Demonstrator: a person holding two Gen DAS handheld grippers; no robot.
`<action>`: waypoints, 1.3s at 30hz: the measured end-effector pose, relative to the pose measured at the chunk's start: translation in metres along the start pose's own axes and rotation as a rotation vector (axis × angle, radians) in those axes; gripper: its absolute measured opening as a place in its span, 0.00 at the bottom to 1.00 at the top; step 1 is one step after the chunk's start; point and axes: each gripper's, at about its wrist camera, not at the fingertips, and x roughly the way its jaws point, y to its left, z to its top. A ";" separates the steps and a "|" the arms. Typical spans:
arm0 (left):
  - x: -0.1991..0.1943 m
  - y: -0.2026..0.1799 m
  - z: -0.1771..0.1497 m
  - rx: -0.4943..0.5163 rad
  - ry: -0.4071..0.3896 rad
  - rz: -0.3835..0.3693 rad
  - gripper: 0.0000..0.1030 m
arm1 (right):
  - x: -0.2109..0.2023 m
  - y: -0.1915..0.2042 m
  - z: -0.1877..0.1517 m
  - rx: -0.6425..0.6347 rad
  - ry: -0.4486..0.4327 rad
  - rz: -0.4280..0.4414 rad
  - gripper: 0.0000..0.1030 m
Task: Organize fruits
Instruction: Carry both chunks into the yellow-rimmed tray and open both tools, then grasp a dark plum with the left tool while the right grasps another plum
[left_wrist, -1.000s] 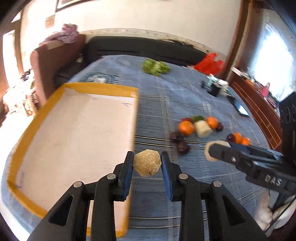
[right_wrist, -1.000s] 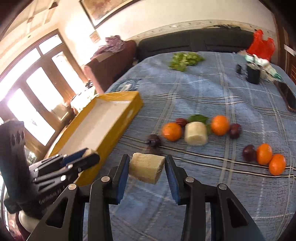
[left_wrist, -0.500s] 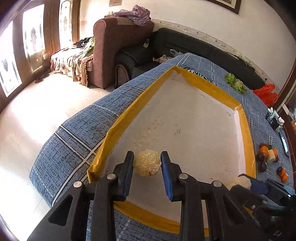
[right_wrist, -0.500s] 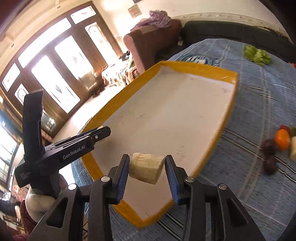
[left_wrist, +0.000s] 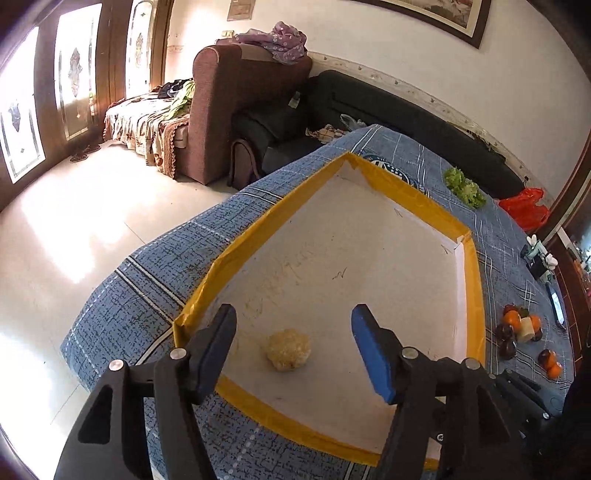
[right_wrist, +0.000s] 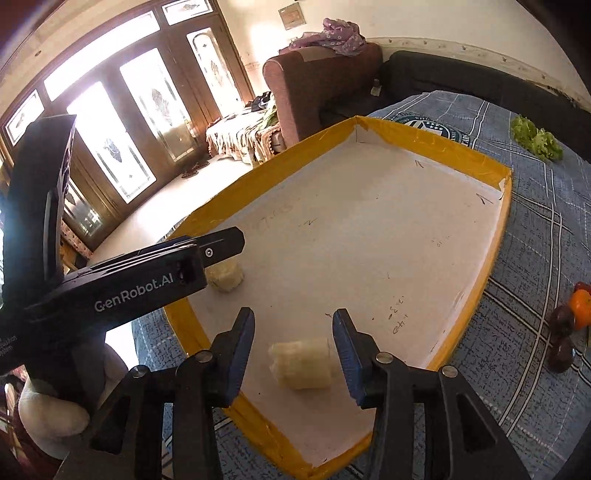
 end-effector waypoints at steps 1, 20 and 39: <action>-0.004 0.000 0.000 -0.003 -0.008 -0.001 0.63 | -0.002 -0.003 0.001 -0.001 -0.012 -0.001 0.50; -0.032 -0.092 -0.019 0.130 -0.008 -0.160 0.73 | -0.106 -0.139 -0.045 0.198 -0.155 -0.269 0.57; 0.038 -0.202 -0.014 0.246 0.217 -0.316 0.73 | -0.069 -0.177 -0.051 0.252 -0.070 -0.237 0.32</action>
